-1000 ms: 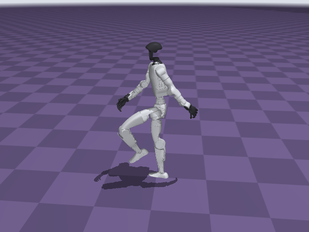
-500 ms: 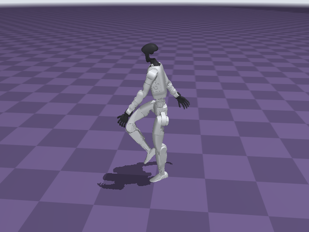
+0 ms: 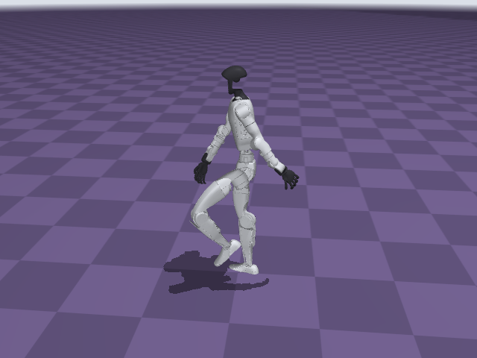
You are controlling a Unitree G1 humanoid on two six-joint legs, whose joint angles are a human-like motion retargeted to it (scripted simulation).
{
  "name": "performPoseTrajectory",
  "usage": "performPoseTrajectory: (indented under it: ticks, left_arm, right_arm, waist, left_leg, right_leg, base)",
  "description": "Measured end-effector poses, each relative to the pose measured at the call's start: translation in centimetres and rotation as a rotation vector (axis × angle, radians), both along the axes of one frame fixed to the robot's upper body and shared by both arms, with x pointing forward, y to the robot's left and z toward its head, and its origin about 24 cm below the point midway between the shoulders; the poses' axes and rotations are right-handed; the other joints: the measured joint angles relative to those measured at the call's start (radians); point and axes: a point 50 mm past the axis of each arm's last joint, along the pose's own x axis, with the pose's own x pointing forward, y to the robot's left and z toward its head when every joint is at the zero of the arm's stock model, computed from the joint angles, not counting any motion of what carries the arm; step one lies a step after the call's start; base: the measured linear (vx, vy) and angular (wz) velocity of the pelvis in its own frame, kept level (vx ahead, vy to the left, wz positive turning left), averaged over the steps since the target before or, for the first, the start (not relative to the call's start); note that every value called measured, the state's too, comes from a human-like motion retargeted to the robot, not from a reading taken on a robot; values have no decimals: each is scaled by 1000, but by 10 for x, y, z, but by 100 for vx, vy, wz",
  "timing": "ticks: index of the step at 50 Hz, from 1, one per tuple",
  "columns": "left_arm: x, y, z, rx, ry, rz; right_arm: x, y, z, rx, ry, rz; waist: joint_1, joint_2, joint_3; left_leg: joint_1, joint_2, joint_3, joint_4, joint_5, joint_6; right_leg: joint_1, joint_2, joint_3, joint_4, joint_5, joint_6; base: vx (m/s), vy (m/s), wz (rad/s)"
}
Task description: Upper body actions
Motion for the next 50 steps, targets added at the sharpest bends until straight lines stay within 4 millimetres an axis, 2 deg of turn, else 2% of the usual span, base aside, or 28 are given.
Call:
performPoseTrajectory:
  ticks: [3, 5, 8, 10, 13, 15, 16, 17, 18, 19, 20, 21, 22, 23, 25, 27, 28, 30, 33, 35, 37, 40, 42, 43, 45, 47, 48, 50]
  left_arm:
    - [-42, -14, 22, -5, 66, 168]
    - [-73, -21, 44, 51, 175, 309]
    - [-78, -21, 45, 239, 226, 409]
    - [-63, -11, 33, 351, 171, 411]
    - [-28, 2, 12, 333, 42, 340]
    - [2, 1, -3, 239, -49, 292]
    - [16, -1, -10, 203, -90, 266]
    - [34, -2, -17, 176, -140, 227]
    - [58, 0, -25, 167, -207, 162]
    - [85, 2, -33, 169, -278, 84]
    - [112, 4, -38, 179, -351, 0]
    - [147, 0, -44, 169, -443, -71]
    - [188, -3, -46, 155, -550, -143]
    - [237, -6, -43, 131, -683, -219]
    - [333, -9, -20, 105, -966, -376]
    - [427, -8, 29, 142, -1262, -547]
    - [462, -9, 57, 196, -1383, -625]
    - [509, -11, 105, 349, -1571, -733]
    - [535, -25, 144, 524, -1756, -742]
    - [534, -29, 147, 539, -1815, -732]
    - [526, -31, 134, 501, -1784, -720]
    - [497, -30, 94, 378, -1629, -659]
    - [457, -28, 53, 260, -1474, -595]
    - [430, -28, 30, 210, -1373, -556]
    - [356, -22, -13, 155, -1127, -464]
    - [263, -13, -42, 133, -841, -355]
    - [219, -7, -47, 129, -703, -294]
    - [143, 5, -44, 147, -448, -175]
  right_arm:
    - [61, 30, 73, 122, -343, 65]
    - [77, 50, 111, 201, -509, 142]
    - [85, 62, 143, 145, -680, 308]
    - [81, 62, 140, 62, -722, 372]
    - [55, 52, 93, -13, -630, 383]
    - [20, 40, 43, -61, -466, 396]
    - [-5, 30, 15, -93, -363, 403]
    - [-37, 18, -13, -128, -243, 406]
    - [-79, 1, -43, -171, -90, 401]
    - [-123, -18, -67, -217, 70, 375]
    - [-168, -37, -84, -263, 233, 342]
    - [-211, -61, -93, -338, 409, 291]
    - [-250, -84, -96, -413, 577, 232]
    - [-282, -106, -92, -488, 730, 145]
    - [-347, -141, -76, -604, 986, -60]
    - [-387, -161, -59, -633, 1174, -263]
    - [-403, -166, -52, -632, 1247, -340]
    - [-431, -167, -40, -643, 1322, -482]
    - [-468, -165, -24, -668, 1337, -645]
    - [-490, -167, -11, -694, 1363, -723]
    - [-492, -167, -9, -710, 1370, -744]
    - [-472, -160, -24, -683, 1311, -686]
    - [-447, -154, -39, -639, 1235, -605]
    - [-433, -151, -47, -617, 1192, -557]
    - [-399, -140, -63, -575, 1105, -446]
    - [-355, -125, -79, -529, 990, -346]
    - [-321, -115, -86, -492, 909, -300]
    - [-235, -88, -92, -386, 701, -214]
  waist:
    - [65, -40, 62]
    - [98, -74, 49]
    - [89, -104, 34]
    - [43, -88, 8]
    - [-30, -33, -70]
    - [-95, -18, -138]
    - [-119, -28, -163]
    - [-139, -32, -185]
    - [-152, -24, -201]
    - [-169, 1, -208]
    - [-187, 35, -211]
    - [-237, 61, -219]
    - [-296, 86, -226]
    - [-374, 110, -231]
    - [-414, 159, -194]
    - [-459, 163, -125]
    - [-488, 168, -77]
    - [-534, 179, -9]
    - [-504, 180, -32]
    - [-483, 182, -88]
    - [-463, 175, -118]
    - [-411, 156, -109]
    - [-386, 154, -115]
    - [-369, 151, -126]
    - [-321, 126, -144]
    - [-296, 84, -164]
    - [-294, 42, -174]
    - [-97, 42, -159]
  left_leg:
    - [-130, 6, 70, 104, -69, 79]
    - [-183, -22, 113, 103, -77, 88]
    - [-126, 15, 168, 81, -89, 67]
    - [-39, 49, 162, 60, -94, 61]
    - [141, 83, 120, -50, -58, 45]
    - [310, -28, 94, -293, 15, -21]
    - [416, -127, 89, -476, 53, -62]
    - [538, -230, 80, -697, 89, -102]
    - [690, -344, 65, -992, 120, -142]
    - [826, -406, 62, -1218, 28, -147]
    - [954, -443, 64, -1411, -125, -134]
    - [1021, -407, 235, -1539, -114, -140]
    - [1042, -382, 283, -1621, -102, -134]
    - [967, -379, 86, -1609, -88, -107]
    - [883, -334, -12, -1583, -57, -95]
    - [836, -319, 13, -1580, -40, -88]
    - [820, -300, -14, -1564, -35, -84]
    - [791, -261, -89, -1528, -25, -89]
    - [780, -252, -60, -1536, -17, -92]
    - [773, -261, -46, -1544, -17, -92]
    - [775, -276, -44, -1547, -22, -95]
    - [827, -290, 0, -1553, -37, -101]
    - [859, -304, 35, -1540, -68, -101]
    - [868, -316, 48, -1526, -87, -100]
    - [889, -342, 87, -1464, -134, -103]
    - [859, -328, 161, -1263, -69, -110]
    - [792, -272, 214, -1047, 46, -112]
    - [487, -10, 174, -504, 231, -50]
  right_leg:
    - [-10, -55, 99, 32, 2, -9]
    - [-28, -81, 145, 52, 2, -18]
    - [-43, -97, 164, 64, -3, -21]
    - [-23, -71, 128, 48, -7, -21]
    - [9, -8, 62, 22, -24, -16]
    - [17, -10, 10, 21, -42, 7]
    - [22, -28, -1, 37, -57, 19]
    - [27, -37, -6, 61, -74, 30]
    - [32, -25, -1, 103, -94, 41]
    - [30, 5, -21, 161, -87, 45]
    - [24, 45, -54, 228, -65, 46]
    - [-33, 5, -173, 374, 86, 33]
    - [-129, -39, -239, 551, 218, 35]
    - [-301, -90, -197, 788, 311, 69]
    - [-589, 24, -29, 1106, 320, 82]
    - [-766, -90, -104, 1362, 236, 18]
    - [-819, -123, -137, 1445, 226, -3]
    - [-912, -128, -165, 1549, 207, -20]
    - [-1000, -94, -175, 1572, 166, -58]
    - [-988, -107, -192, 1534, 142, -74]
    - [-920, -96, -178, 1446, 147, -46]
    - [-698, -20, -113, 1195, 195, 26]
    - [-495, 15, -73, 931, 249, 47]
    - [-397, 41, -29, 781, 277, 60]
    - [-178, 99, 107, 458, 239, 120]
    - [-6, 3, -74, 238, -51, 113]
    - [21, -65, -152, 173, -96, 81]
    - [-16, -11, 70, 147, -100, 50]
  base:
    - [6, 1, -84]
    - [34, 7, -61]
    - [5, -1, 3]
    - [10, -5, 92]
    - [19, 9, 99]
    - [27, 26, 86]
    - [34, 27, 46]
    - [43, 23, 7]
    - [48, 21, 2]
    - [51, 20, 10]
    - [36, 20, 56]
    - [17, 23, 114]
    - [-12, 31, 209]
    - [-30, 33, 207]
    - [-47, 27, 107]
    - [-59, 18, 72]
    - [-49, 12, 92]
    - [-26, 4, 76]
    - [16, -7, -29]
    - [36, -8, -51]
    - [9, -6, -55]
    - [-1, -5, -74]
    - [10, 1, -67]
    - [17, -4, -84]
    - [22, -11, -97]
    - [14, -15, -44]
    - [-10, -15, -122]
    - [-26, -24, -235]
